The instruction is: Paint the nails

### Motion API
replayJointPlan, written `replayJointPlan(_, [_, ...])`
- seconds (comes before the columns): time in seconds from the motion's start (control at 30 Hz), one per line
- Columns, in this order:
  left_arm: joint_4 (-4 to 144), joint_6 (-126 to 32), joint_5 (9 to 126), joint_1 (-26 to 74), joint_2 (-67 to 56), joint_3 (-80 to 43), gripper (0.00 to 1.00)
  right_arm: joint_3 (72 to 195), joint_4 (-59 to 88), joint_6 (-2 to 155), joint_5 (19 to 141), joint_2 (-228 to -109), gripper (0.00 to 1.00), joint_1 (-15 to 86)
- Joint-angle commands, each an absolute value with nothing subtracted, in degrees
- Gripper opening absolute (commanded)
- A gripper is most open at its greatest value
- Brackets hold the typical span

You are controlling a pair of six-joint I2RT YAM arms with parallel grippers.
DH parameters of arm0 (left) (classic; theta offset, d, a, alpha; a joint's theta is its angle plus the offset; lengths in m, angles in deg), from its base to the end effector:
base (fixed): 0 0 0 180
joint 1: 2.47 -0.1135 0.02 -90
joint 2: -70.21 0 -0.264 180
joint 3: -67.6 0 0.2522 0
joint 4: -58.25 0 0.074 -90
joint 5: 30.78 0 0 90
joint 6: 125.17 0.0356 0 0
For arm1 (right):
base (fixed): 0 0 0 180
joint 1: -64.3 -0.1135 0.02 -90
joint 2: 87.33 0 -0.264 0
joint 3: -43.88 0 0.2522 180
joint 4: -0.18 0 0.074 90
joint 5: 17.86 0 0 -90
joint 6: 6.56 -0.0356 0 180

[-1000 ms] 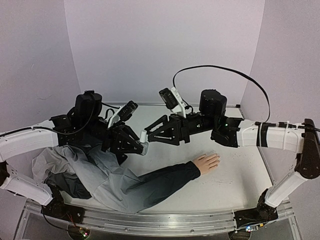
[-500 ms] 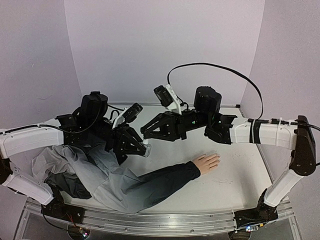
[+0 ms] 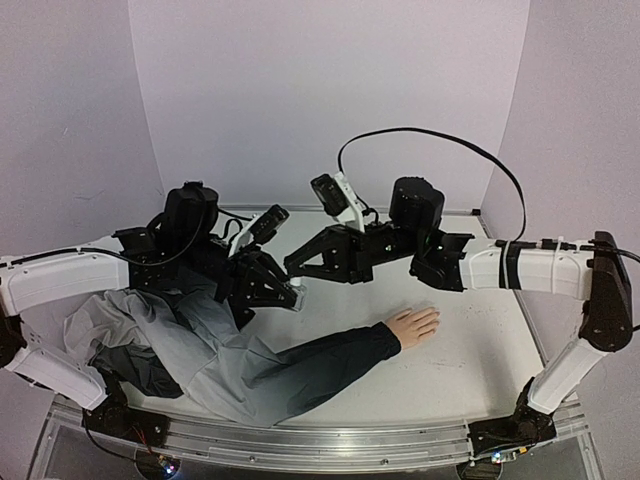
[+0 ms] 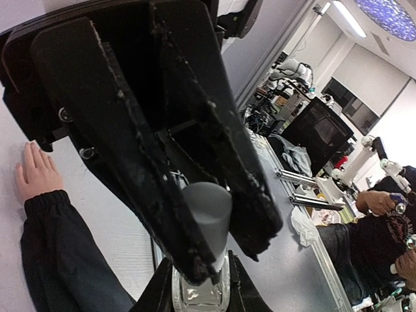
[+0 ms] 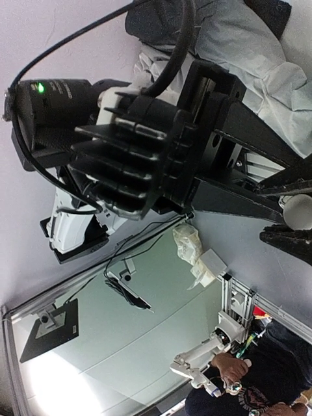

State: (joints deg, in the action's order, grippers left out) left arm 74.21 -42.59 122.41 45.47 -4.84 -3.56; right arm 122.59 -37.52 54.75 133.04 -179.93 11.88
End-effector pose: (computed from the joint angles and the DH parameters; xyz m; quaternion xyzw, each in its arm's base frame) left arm 0.1695 -0.2353 0.3209 0.5238 0.5497 -0.6071 0.2343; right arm 0.1951 0.3045 0.3535 -0.5123 0.3734 0.6798 0.3688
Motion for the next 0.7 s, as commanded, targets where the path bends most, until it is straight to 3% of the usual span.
replayJointPlan(0.0, [70.8,-40.2,101.8,45.1,-0.5,-4.0,0.00,119.5,-39.6,55.0,129.0,-176.6,0.00,10.8])
replayJointPlan(0.1, [70.9,-38.3,79.5,45.1,2.3,-1.3,0.00,119.3,-32.4,58.3,121.5,-175.9,0.00,9.6])
replayJointPlan(0.17, [71.0,-38.4,62.7,45.2,3.5,-0.5,0.00,120.6,-24.8,60.9,109.2,-175.7,0.00,7.5])
replayJointPlan(0.23, [71.0,-39.8,47.0,45.2,3.6,-0.3,0.00,124.4,-15.3,60.0,87.8,-176.8,0.00,4.2])
replayJointPlan(0.3, [71.0,-40.2,38.6,45.2,2.8,-0.9,0.00,130.4,-4.1,53.1,58.9,-179.4,0.00,0.0])
replayJointPlan(0.33, [71.0,-40.5,36.5,45.2,2.2,-1.3,0.00,133.0,-0.6,49.9,52.2,-180.7,0.00,-1.7])
replayJointPlan(0.4, [70.9,-42.3,35.2,45.3,1.3,-1.7,0.00,136.5,0.8,47.6,47.5,-183.1,0.00,-4.9])
replayJointPlan(0.57, [70.8,-42.7,40.7,45.3,0.1,-1.6,0.00,141.7,-0.9,52.0,55.4,-186.8,0.01,-5.6])
replayJointPlan(0.67, [70.9,-41.2,46.5,45.2,1.5,0.3,0.00,141.8,-1.5,54.6,60.9,-185.3,0.21,-4.1])
